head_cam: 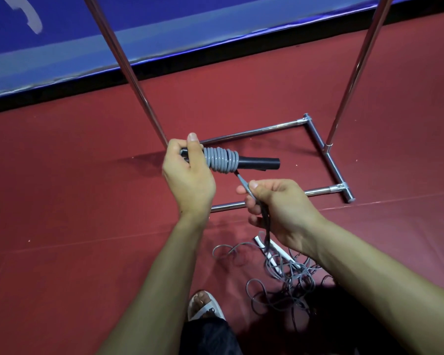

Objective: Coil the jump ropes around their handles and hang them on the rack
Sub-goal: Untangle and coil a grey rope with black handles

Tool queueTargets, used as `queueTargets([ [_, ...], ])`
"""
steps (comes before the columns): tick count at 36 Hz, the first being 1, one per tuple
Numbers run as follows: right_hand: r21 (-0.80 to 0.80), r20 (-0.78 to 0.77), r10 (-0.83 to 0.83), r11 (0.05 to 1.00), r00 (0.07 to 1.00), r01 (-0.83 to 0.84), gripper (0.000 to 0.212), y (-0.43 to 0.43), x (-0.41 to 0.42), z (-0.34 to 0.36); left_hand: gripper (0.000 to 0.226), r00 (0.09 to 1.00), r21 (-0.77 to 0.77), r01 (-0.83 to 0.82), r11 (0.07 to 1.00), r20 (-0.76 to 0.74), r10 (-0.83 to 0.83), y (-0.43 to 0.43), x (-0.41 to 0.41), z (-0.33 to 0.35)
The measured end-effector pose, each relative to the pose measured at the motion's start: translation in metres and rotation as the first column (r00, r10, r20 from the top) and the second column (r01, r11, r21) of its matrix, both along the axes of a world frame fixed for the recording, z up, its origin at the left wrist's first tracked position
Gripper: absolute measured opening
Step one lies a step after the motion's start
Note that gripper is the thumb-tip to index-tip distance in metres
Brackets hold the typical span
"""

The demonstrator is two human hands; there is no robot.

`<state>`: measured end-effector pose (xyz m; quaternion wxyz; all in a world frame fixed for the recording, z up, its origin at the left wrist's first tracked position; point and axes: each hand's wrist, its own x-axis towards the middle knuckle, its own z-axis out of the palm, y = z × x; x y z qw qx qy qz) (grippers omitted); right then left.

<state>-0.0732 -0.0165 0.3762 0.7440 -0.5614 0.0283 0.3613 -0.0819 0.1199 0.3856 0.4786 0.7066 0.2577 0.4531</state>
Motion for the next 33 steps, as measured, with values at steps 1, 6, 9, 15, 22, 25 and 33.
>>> queueTargets([
  [1,0.032,-0.041,-0.024,0.999,0.999,0.026,0.023,0.001,0.000,0.001,0.030,1.000,0.013,0.003,1.000,0.000,-0.003,0.000,0.000,0.000],
  [6,0.024,-0.029,-0.071,0.997,0.997,0.072,0.015,-0.002,0.000,0.003,0.030,1.000,0.081,0.009,0.997,-0.004,-0.009,0.004,-0.001,0.000],
  [9,-0.069,0.118,-0.047,0.996,0.992,0.056,0.019,-0.003,0.000,0.005,0.032,1.000,0.112,0.006,0.994,-0.002,-0.006,0.005,-0.002,0.002],
  [15,-0.297,0.315,0.070,0.954,0.947,0.028,0.025,-0.003,-0.003,-0.007,0.029,0.999,0.236,0.035,0.971,-0.045,-0.026,0.002,-0.006,0.001],
  [22,-0.547,0.591,0.277,0.828,0.758,0.124,0.032,-0.006,-0.001,-0.016,0.026,0.995,0.385,0.065,0.920,-0.091,-0.032,0.002,-0.008,0.000],
  [25,-0.594,0.568,0.288,0.792,0.771,0.143,0.028,-0.009,0.002,-0.020,0.024,0.993,0.445,0.087,0.892,-0.112,-0.040,0.004,-0.009,-0.003],
  [33,-0.532,0.453,0.297,0.846,0.841,-0.013,0.032,-0.016,0.009,-0.014,0.028,0.990,0.501,0.134,0.855,-0.104,-0.094,0.004,-0.010,-0.003],
])
